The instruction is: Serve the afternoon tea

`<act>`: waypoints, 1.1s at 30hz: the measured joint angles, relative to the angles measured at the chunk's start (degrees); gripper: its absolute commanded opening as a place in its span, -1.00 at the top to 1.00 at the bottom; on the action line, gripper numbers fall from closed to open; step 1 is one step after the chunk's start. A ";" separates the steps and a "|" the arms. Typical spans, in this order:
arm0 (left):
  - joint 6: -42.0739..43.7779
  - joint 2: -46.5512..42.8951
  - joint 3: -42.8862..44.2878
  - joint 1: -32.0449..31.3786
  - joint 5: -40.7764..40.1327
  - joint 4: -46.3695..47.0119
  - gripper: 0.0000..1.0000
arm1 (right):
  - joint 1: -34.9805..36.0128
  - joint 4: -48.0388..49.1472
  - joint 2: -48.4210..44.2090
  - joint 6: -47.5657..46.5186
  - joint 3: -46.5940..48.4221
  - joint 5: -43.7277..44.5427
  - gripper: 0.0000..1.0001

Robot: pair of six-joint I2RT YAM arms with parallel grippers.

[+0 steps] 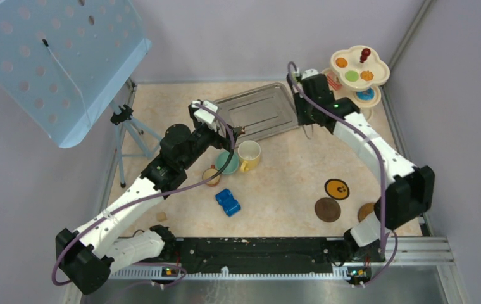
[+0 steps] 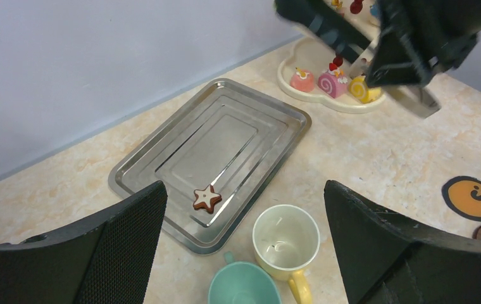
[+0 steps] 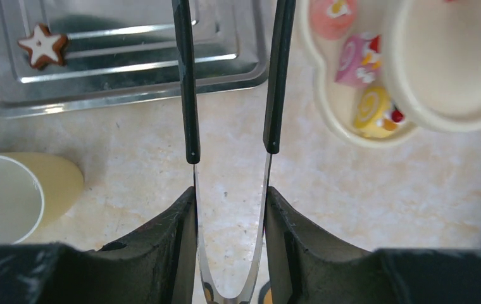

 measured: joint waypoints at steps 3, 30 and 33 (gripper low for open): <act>0.00 -0.04 0.00 0.00 0.00 0.00 -0.97 | -1.64 -0.85 -6.40 0.00 0.00 1.84 1.00; -0.44 -0.13 0.00 0.00 2.14 0.02 -0.98 | -35.78 -8.07 -10.82 2.14 9.57 -4.55 1.00; -0.44 -0.13 0.00 0.00 2.16 0.00 -0.97 | -36.74 -7.93 -6.29 2.60 12.33 -9.86 1.00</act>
